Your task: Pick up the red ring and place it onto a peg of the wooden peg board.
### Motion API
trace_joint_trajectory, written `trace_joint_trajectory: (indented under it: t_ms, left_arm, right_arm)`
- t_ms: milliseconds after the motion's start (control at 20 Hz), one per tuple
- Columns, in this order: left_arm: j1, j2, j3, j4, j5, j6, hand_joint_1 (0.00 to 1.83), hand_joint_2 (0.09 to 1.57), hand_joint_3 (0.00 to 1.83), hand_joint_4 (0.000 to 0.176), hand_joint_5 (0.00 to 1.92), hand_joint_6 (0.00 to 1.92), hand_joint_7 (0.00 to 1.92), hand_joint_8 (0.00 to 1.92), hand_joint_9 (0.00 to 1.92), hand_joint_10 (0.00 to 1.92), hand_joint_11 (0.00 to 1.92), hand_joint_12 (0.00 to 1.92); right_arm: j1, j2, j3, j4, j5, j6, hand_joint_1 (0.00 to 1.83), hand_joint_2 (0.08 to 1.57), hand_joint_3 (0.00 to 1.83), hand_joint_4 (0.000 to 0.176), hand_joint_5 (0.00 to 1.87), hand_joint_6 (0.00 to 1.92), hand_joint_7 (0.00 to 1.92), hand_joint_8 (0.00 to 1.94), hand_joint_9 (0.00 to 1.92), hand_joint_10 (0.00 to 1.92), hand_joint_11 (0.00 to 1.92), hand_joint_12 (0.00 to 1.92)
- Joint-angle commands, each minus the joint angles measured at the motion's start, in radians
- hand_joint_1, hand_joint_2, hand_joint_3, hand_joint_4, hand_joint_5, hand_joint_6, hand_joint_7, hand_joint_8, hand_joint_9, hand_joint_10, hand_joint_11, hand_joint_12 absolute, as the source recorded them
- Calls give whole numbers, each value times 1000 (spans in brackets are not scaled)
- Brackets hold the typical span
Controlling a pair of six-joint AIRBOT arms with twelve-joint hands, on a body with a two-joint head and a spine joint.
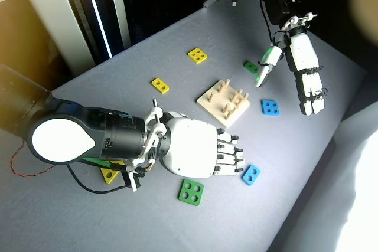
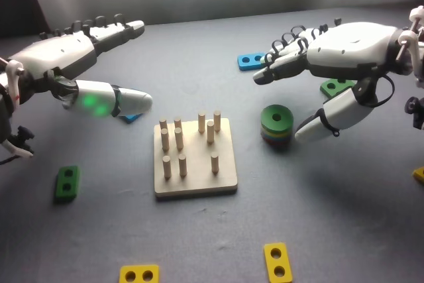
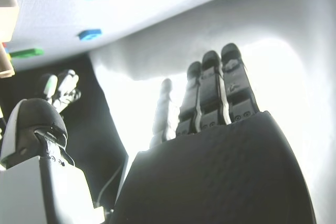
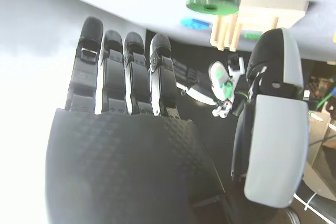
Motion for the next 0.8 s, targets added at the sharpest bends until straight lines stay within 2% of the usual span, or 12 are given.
trace_joint_trajectory:
  t_ms: [0,100,150,200,250,300,400,450,550,600,700,750]
  left_arm:
    - [-13,-1,7,-3,-117,-6,419,1016,5,161,0,0,0,0,0,0,0,0]
    - [-13,-1,7,-2,-117,-6,426,1022,6,154,0,0,0,0,0,0,0,0]
    - [-13,-1,7,-2,-116,-6,426,1020,4,159,2,1,0,0,0,0,0,0]
    - [-13,-1,7,-2,-116,-6,423,1018,3,163,0,0,0,0,0,0,0,0]
    - [-14,-1,7,-2,-116,-6,428,1030,8,162,0,0,0,0,0,0,0,0]
    - [-14,-1,7,-2,-116,-6,429,1035,10,156,0,0,0,0,0,0,0,0]
    - [-15,0,7,-1,-116,-6,439,1043,11,158,0,0,0,0,0,0,0,0]
    - [-16,0,7,-1,-116,-6,440,1044,11,163,0,0,0,0,0,0,0,0]
    - [-18,0,8,1,-114,-6,446,1051,11,151,2,1,0,0,0,0,0,0]
    - [-18,-1,9,2,-113,-6,446,1063,14,144,0,0,0,0,0,0,0,0]
    - [-18,-1,9,2,-113,-7,439,1066,11,147,0,0,0,0,0,0,0,0]
    - [-19,-1,9,4,-113,-8,430,1069,11,144,0,0,0,0,0,0,0,0]
  right_arm:
    - [5,-8,6,22,70,16,798,941,1,34,388,22,241,10,153,11,0,545]
    - [2,-21,18,3,63,33,793,929,0,27,371,5,245,3,140,3,0,423]
    - [1,-25,21,0,62,37,799,926,0,19,368,2,253,2,145,3,0,378]
    - [-1,-29,24,0,61,39,788,925,0,19,361,2,246,2,153,5,0,426]
    - [-2,-33,26,0,61,40,804,931,1,42,357,1,244,1,156,4,0,386]
    - [-2,-36,27,0,61,41,811,929,0,40,365,2,251,1,154,2,0,317]
    - [-3,-44,32,0,61,41,804,929,0,41,370,2,253,0,159,2,0,373]
    - [-3,-47,34,0,61,41,811,933,1,33,379,4,261,2,171,5,0,431]
    - [-5,-51,36,0,61,42,818,935,0,14,412,11,280,4,198,12,0,592]
    - [-5,-52,36,0,61,42,809,939,1,15,422,11,280,2,197,9,0,640]
    - [-5,-57,37,0,61,42,797,946,2,0,438,10,274,2,185,3,0,660]
    - [-6,-60,39,0,61,42,792,950,2,0,465,16,273,1,174,1,0,617]
